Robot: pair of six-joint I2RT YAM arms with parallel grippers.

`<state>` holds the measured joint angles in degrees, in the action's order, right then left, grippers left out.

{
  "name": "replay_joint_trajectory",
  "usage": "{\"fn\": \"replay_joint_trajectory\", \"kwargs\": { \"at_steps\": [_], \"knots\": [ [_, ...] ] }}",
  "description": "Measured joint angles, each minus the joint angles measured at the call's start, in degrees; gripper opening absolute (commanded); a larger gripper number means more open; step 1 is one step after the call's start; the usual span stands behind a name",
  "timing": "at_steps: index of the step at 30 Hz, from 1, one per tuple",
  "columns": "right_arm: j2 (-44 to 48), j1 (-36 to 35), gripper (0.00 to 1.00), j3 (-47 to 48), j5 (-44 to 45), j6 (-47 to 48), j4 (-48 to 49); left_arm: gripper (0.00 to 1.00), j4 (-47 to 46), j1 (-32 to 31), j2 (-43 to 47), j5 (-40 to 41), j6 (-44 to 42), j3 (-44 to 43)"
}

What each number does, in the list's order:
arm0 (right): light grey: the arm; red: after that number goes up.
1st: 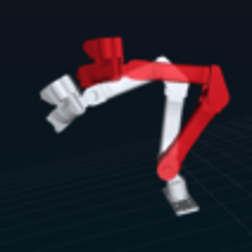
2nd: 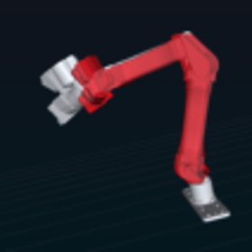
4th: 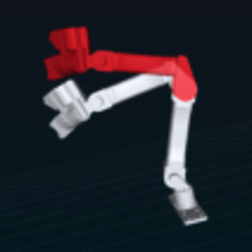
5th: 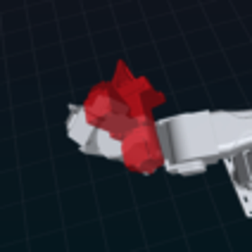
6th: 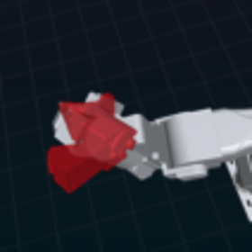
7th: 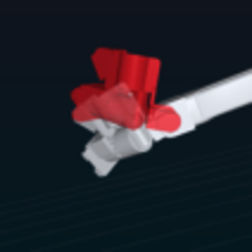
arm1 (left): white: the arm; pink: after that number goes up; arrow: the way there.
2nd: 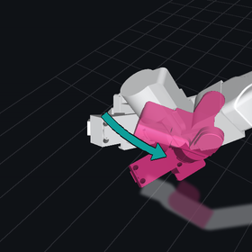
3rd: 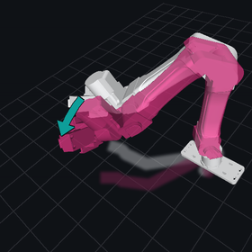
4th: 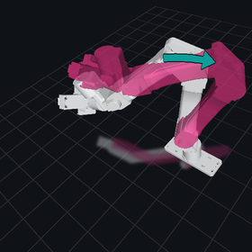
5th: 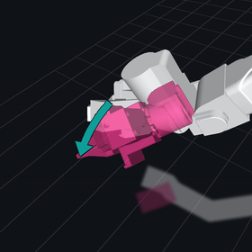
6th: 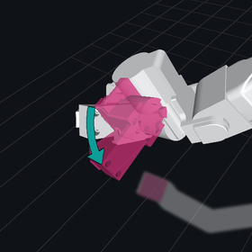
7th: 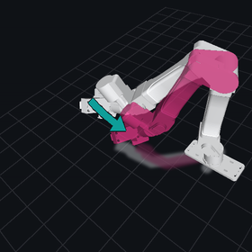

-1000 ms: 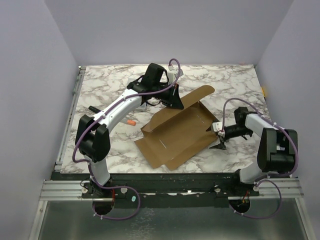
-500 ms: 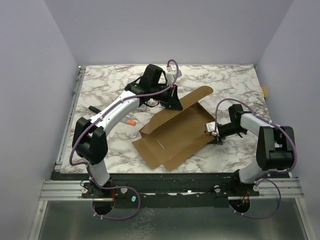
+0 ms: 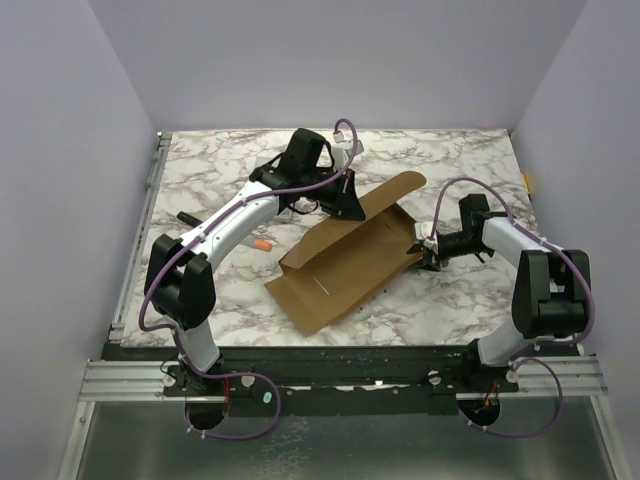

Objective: Fold the paper box
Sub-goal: Fold the paper box at the center of the board.

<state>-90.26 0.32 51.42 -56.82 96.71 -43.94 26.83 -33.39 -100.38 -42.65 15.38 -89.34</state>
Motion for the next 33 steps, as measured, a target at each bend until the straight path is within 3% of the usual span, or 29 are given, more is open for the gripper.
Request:
{"fn": "replay_joint_trajectory", "kwargs": {
  "at_steps": [13,23,33],
  "knots": [
    [-4.5,-3.1,0.43,1.5,-0.8,-12.0,5.2,0.0,-1.0,0.0,0.0,-0.5,0.0,0.8],
    [-7.0,-3.7,0.32,2.8,0.4,-14.0,4.0,0.0,-1.0,0.0,0.0,-0.5,0.0,0.8],
    [-9.0,-4.0,0.19,5.6,1.1,-10.1,-1.8,0.0,-1.2,0.4,0.0,-0.5,-0.1,0.8]
  ]
}}
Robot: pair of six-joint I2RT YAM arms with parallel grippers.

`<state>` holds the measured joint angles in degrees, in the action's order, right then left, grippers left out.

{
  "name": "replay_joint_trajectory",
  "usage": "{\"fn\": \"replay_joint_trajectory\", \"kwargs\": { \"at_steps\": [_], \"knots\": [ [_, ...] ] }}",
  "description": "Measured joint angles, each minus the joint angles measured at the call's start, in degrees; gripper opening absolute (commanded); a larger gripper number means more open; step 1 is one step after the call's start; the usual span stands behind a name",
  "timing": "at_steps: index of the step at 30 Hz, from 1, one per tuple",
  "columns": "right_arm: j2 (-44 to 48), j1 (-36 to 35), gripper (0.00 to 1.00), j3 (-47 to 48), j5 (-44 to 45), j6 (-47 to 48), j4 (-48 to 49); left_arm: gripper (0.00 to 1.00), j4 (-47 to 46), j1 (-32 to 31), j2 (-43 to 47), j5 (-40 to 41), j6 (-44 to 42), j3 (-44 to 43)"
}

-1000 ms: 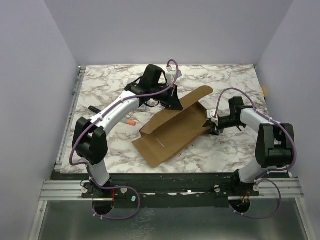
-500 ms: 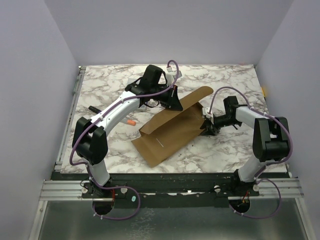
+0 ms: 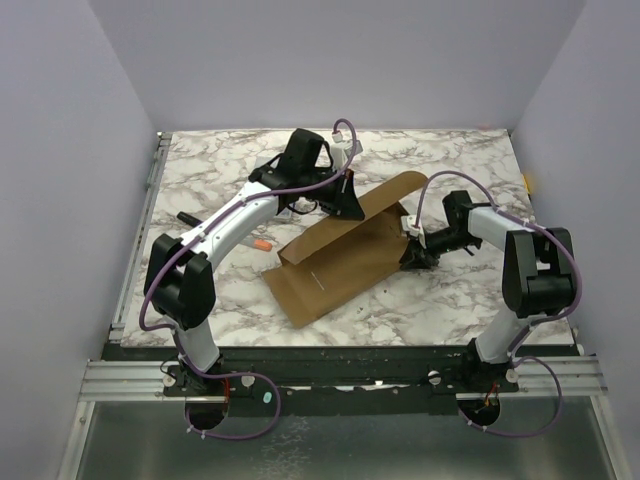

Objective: Fold the paper box
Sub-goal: Fold the paper box at the center of the board.

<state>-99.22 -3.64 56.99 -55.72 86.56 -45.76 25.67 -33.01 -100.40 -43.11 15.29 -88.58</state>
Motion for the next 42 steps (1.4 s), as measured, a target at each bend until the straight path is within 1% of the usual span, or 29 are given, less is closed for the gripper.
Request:
{"fn": "replay_joint_trajectory", "kwargs": {
  "at_steps": [11,18,23,35,42],
  "knots": [
    [-0.2,-0.3,0.18,0.2,0.1,1.1,-1.9,0.0,-0.2,0.7,0.0,0.1,0.1,-0.8],
    [-3.2,-1.7,0.16,4.7,1.0,0.2,-2.8,0.0,-0.3,2.4,0.0,1.2,0.2,-0.3],
    [-3.9,-1.7,0.14,5.6,1.1,-1.4,-2.7,0.0,-0.8,3.3,0.0,1.2,0.2,-0.1],
    [-3.8,-1.9,0.13,5.2,1.2,-5.3,-1.4,0.0,-0.7,3.3,0.0,1.1,0.4,-1.2],
    [-3.8,-1.9,0.13,5.2,1.2,-8.2,-0.4,0.0,-0.7,3.3,0.0,-1.3,1.7,-2.1]
  ]
}}
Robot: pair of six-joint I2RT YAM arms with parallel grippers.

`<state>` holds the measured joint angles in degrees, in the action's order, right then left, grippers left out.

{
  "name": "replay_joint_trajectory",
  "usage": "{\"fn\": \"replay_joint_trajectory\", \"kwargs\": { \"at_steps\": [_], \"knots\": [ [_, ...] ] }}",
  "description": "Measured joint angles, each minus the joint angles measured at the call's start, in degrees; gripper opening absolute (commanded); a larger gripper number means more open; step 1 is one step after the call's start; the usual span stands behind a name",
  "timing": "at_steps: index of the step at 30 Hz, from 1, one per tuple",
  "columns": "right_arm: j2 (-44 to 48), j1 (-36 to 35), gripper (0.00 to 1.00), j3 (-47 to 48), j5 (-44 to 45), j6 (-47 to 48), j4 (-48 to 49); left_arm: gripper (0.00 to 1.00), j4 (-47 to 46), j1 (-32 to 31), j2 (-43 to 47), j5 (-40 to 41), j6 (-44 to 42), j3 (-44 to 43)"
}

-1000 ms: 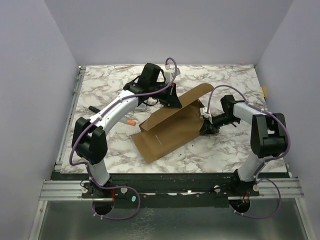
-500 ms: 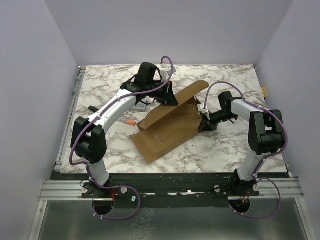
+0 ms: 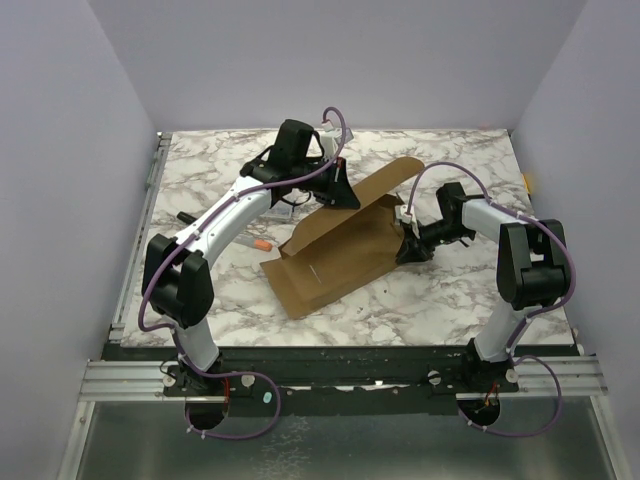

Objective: Fold the paper box
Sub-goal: Fold the paper box at the center of the board.

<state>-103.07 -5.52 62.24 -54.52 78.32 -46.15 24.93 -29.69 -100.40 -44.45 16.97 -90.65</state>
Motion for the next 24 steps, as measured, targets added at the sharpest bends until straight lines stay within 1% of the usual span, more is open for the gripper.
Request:
{"fn": "replay_joint_trajectory", "kwargs": {
  "at_steps": [18,24],
  "knots": [
    [0.7,0.0,0.14,-1.7,0.5,-8.7,5.4,0.0,-1.8,0.0,-1.4,-7.7,4.4,1.0],
    [2.1,0.0,0.18,-3.4,1.1,-13.5,9.2,0.0,-2.6,0.0,-2.6,-8.8,5.5,2.4]
  ]
}}
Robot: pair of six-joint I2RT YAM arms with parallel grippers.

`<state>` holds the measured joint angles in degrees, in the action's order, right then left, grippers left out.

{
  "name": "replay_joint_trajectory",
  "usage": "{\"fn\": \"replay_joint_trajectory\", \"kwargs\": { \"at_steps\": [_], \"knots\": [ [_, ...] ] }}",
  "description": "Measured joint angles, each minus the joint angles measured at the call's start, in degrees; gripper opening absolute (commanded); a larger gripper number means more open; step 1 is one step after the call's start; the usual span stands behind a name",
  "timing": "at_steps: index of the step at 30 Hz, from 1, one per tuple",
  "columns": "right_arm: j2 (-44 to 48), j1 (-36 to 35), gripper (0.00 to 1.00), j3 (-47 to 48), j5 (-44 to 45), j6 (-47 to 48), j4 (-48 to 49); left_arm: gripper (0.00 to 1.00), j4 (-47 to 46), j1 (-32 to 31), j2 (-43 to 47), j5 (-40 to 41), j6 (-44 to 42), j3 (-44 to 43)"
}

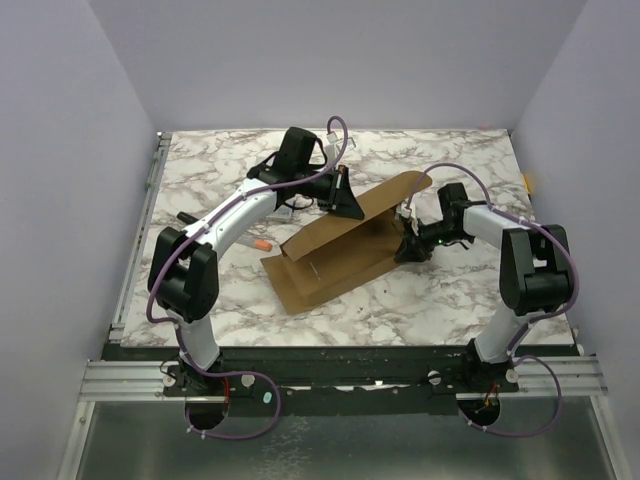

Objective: Fold the paper box
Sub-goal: Fold the paper box at the center of the board.

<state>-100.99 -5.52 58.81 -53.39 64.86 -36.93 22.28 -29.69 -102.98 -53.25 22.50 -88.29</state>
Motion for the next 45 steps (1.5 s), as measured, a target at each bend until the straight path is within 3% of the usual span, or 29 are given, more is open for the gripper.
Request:
{"fn": "replay_joint_trajectory", "kwargs": {
  "at_steps": [15,22,30,45],
  "knots": [
    [1.0,0.8,0.2,-1.9,0.1,-2.8,3.1,0.0,-2.4,0.0,-0.4,-1.2,3.9,0.4],
    [1.8,2.2,0.29,-2.8,0.2,-4.6,5.1,0.0,-4.9,0.0,-0.5,-1.5,5.4,2.1],
    [1.9,2.8,0.33,-3.2,0.2,-2.8,3.7,0.0,-5.6,0.0,-2.1,-1.4,5.8,2.5],
    [2.1,6.2,0.58,-2.7,0.2,0.1,-3.9,0.0,-5.8,0.5,-3.4,0.3,6.2,2.3]
  ]
}}
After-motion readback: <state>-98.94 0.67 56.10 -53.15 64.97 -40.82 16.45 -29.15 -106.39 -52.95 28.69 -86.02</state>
